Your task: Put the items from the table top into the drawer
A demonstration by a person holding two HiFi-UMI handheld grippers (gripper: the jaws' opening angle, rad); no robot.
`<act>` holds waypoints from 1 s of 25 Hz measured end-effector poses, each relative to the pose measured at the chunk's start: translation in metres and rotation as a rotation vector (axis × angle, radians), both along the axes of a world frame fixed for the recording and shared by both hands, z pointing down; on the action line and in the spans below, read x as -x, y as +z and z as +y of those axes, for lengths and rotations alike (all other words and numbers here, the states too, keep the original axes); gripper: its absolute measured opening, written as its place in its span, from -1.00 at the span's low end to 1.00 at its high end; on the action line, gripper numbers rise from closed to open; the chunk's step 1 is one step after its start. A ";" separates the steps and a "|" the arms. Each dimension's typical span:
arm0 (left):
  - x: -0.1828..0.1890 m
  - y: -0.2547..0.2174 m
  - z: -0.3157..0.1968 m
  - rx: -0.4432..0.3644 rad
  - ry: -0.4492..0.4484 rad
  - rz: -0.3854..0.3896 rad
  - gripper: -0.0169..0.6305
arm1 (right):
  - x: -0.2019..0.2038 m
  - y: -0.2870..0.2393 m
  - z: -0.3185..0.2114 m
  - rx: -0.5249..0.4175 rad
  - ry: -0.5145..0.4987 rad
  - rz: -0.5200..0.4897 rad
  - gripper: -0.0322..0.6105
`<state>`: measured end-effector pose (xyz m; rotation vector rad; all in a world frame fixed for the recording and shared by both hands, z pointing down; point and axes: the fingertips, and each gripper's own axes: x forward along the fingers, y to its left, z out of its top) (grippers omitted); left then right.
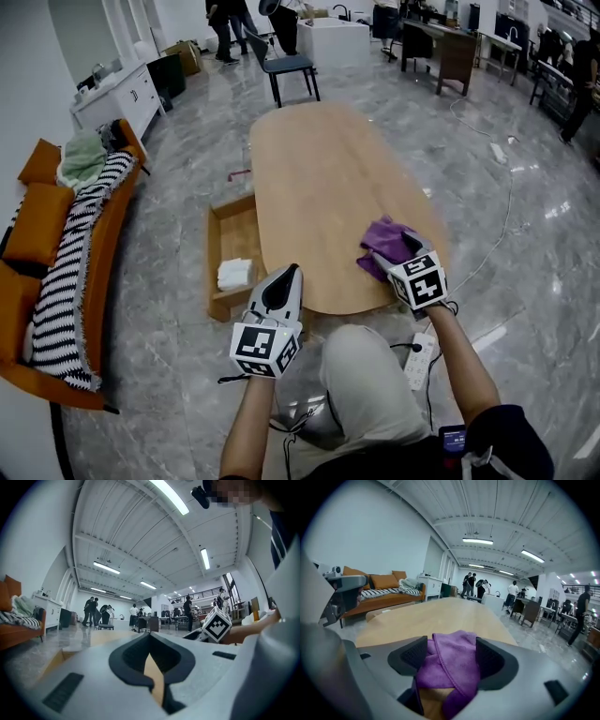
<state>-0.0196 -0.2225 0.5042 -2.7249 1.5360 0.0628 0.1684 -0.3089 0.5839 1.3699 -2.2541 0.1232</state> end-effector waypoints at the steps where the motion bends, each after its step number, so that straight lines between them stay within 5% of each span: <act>1: -0.001 0.001 0.000 0.001 0.002 0.003 -0.93 | -0.004 0.002 0.001 0.001 0.011 -0.002 0.05; 10: -0.021 0.000 0.005 0.002 0.039 -0.006 -0.93 | -0.035 0.017 0.004 0.040 0.112 -0.015 0.23; 25: -0.014 0.000 0.010 0.010 0.005 -0.018 -0.93 | -0.033 0.028 0.002 0.097 0.085 0.025 0.16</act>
